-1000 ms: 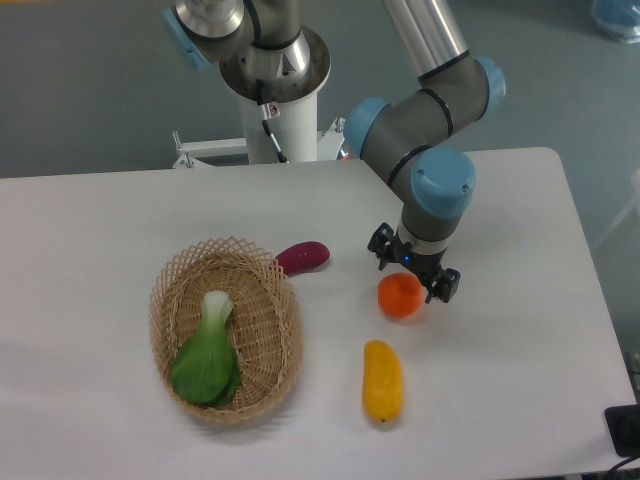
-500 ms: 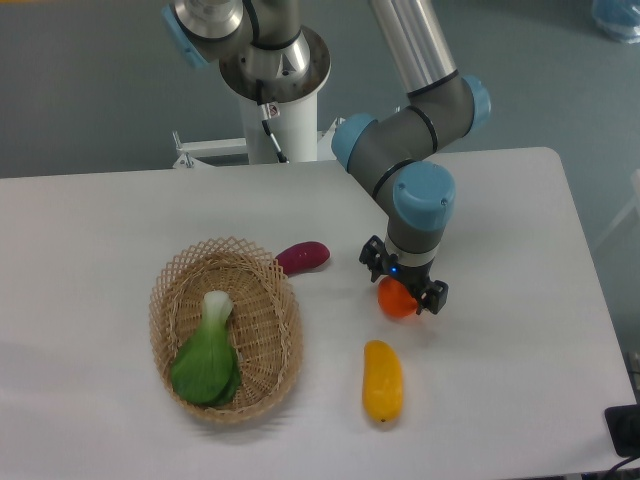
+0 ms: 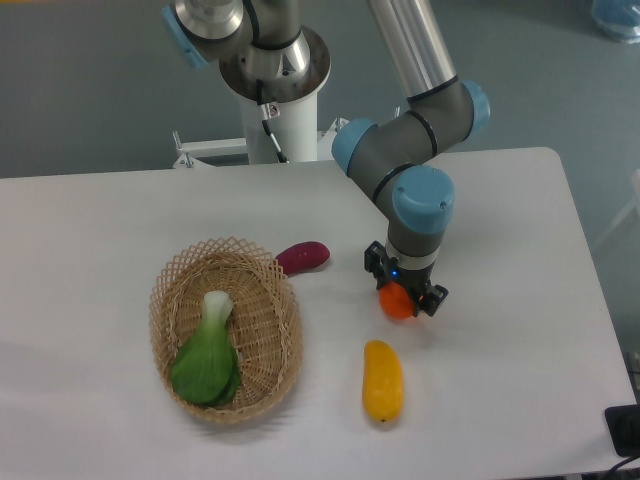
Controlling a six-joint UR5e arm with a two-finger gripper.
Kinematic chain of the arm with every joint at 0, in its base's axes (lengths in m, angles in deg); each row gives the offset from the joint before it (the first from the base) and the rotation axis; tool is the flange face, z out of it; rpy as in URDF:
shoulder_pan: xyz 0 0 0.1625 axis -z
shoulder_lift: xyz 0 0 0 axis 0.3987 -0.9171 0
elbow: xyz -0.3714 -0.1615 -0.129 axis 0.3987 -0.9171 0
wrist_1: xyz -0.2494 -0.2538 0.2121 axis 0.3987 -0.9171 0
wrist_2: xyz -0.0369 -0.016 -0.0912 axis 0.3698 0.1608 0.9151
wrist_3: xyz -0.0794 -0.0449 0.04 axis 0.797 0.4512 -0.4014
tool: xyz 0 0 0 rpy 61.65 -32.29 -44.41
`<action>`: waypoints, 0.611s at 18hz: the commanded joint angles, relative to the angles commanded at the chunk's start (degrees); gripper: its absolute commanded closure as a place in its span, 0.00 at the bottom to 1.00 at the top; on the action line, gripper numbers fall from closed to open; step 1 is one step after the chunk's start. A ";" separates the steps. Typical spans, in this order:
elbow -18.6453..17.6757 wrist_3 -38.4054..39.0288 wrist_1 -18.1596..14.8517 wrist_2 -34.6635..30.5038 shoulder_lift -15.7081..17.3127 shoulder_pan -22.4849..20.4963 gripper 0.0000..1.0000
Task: Pick up the orange from the table
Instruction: 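Close the gripper around the orange, then lift the held orange up off the table and away from the eggplant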
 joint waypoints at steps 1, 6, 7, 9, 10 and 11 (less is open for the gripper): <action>0.53 -0.09 0.00 0.00 0.18 -0.17 0.30; 4.92 0.00 -0.70 -0.26 0.88 -0.62 0.29; 5.88 0.00 -0.70 -0.26 0.88 -1.05 0.29; 7.82 0.17 -1.05 -0.35 0.62 -1.14 0.29; 8.52 0.61 -1.05 -0.35 0.36 -1.23 0.28; 8.96 0.70 -1.05 -0.35 0.18 -1.32 0.28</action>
